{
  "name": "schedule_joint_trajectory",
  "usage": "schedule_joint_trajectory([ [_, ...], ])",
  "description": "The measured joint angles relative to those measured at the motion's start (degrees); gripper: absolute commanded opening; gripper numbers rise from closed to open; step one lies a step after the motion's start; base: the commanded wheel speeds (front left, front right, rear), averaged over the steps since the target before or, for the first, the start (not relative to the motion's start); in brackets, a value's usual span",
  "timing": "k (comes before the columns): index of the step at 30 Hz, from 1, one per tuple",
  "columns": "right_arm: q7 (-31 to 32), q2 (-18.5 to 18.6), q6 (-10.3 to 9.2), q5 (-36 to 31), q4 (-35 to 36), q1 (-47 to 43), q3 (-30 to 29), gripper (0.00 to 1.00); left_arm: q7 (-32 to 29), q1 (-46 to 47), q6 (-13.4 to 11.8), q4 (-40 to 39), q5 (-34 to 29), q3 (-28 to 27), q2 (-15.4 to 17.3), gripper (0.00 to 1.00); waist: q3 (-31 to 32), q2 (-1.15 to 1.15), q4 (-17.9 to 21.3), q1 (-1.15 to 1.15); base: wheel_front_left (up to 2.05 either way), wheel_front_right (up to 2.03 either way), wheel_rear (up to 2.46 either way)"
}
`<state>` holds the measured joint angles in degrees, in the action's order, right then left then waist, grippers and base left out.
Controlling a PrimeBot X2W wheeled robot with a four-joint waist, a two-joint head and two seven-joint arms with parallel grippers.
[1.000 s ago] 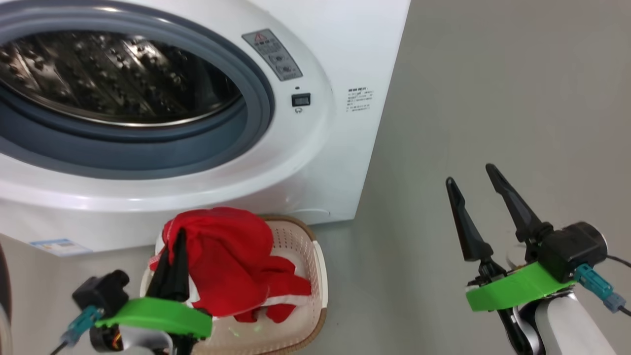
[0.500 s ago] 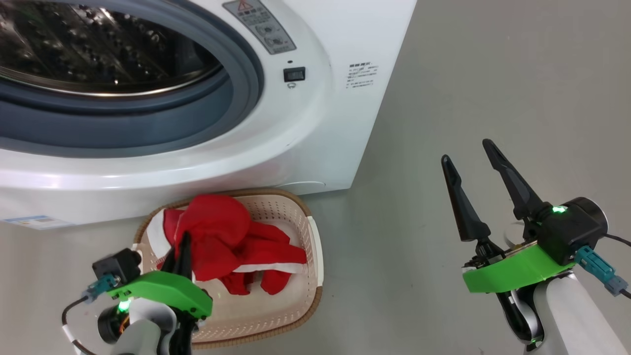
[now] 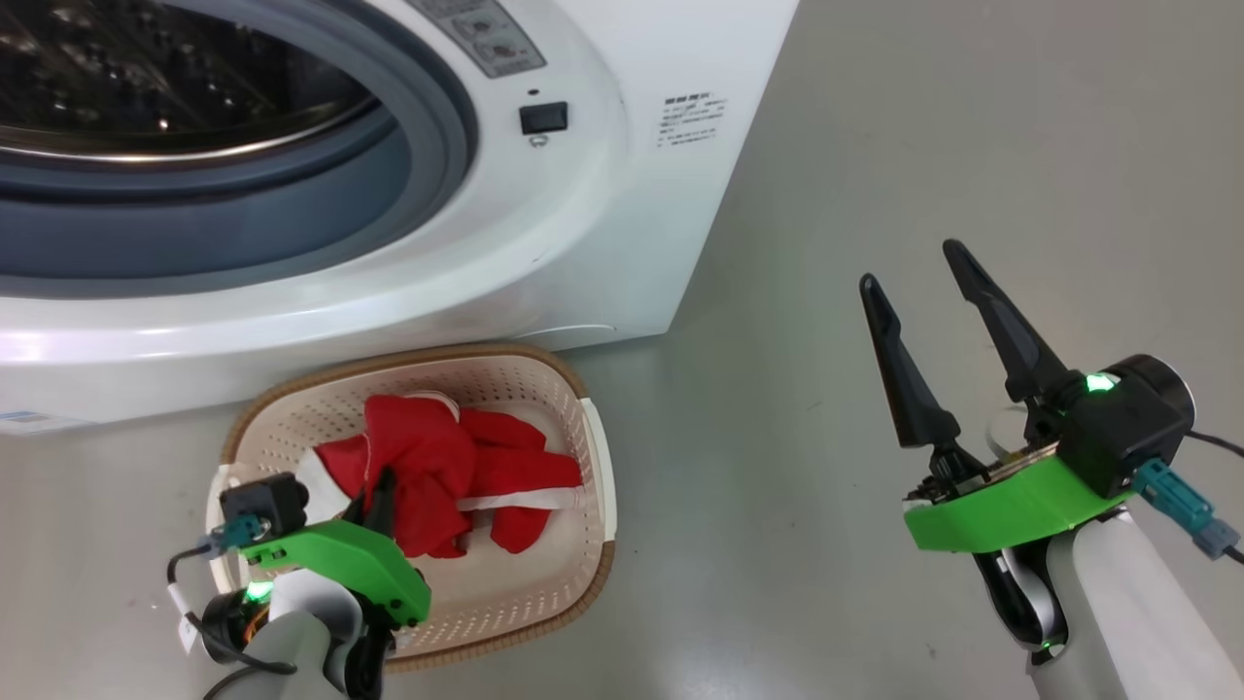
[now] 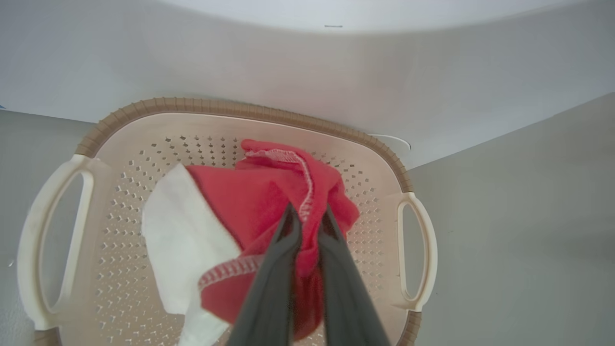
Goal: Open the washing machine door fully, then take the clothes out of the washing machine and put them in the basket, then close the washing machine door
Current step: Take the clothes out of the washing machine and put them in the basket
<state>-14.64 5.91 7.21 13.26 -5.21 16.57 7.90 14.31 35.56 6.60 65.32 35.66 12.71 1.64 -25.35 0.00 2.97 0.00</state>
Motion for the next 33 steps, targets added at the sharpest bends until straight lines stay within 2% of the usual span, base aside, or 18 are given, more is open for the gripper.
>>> schedule_joint_trajectory([
  [2, 0.0, -0.04, 0.0, 0.51, -0.03, 0.41, 0.02, 1.0, 0.0, 0.34, 0.07, 0.65, -0.47, 0.14, -0.04, 0.02, -0.33, 0.0, 0.32, 0.0, 0.0, 0.0, 0.0],
  [4, 0.0, -0.08, 0.0, 0.52, -0.19, 0.42, 0.04, 1.0, 0.0, 0.64, 0.07, 1.16, -0.67, 0.15, -0.08, 0.34, -0.46, 0.0, 0.61, 0.0, 0.0, 0.0, 0.0],
  [5, 0.0, -0.09, 0.0, 0.53, -0.29, 0.42, 0.03, 1.0, -0.01, 0.76, 0.07, 1.15, -1.23, 0.13, -0.08, 0.87, -0.43, 0.0, 0.72, 0.0, 0.0, 0.0, 0.0],
  [6, 0.0, -0.12, 0.0, 0.53, -0.34, 0.42, 0.02, 1.0, 0.0, 0.85, 0.07, 1.07, -1.75, 0.08, -0.11, 1.0, -0.31, 0.0, 0.78, 0.0, 0.0, 0.0, 0.0],
  [14, 0.0, -0.43, 0.0, 0.53, -0.69, 0.36, -0.43, 1.0, 0.0, 0.24, -0.09, -4.42, -4.42, -2.49, -0.18, 1.0, 2.25, 0.0, 0.79, 0.0, 0.0, 0.0, 0.0],
  [19, 0.0, -0.52, 0.0, 0.53, -1.12, -0.34, -0.88, 1.0, 0.0, -4.33, -0.07, -10.29, -7.44, -4.76, -0.16, 1.0, 4.76, 0.0, 0.52, 0.0, 0.0, 0.0, 0.0],
  [33, 0.01, -0.71, 0.0, 0.44, -1.96, -4.98, -2.23, 1.0, 0.1, -16.29, 0.48, -32.18, -14.55, -10.9, -0.11, 1.0, 12.89, 0.0, -1.01, 0.0, 0.0, 0.0, 0.0],
])
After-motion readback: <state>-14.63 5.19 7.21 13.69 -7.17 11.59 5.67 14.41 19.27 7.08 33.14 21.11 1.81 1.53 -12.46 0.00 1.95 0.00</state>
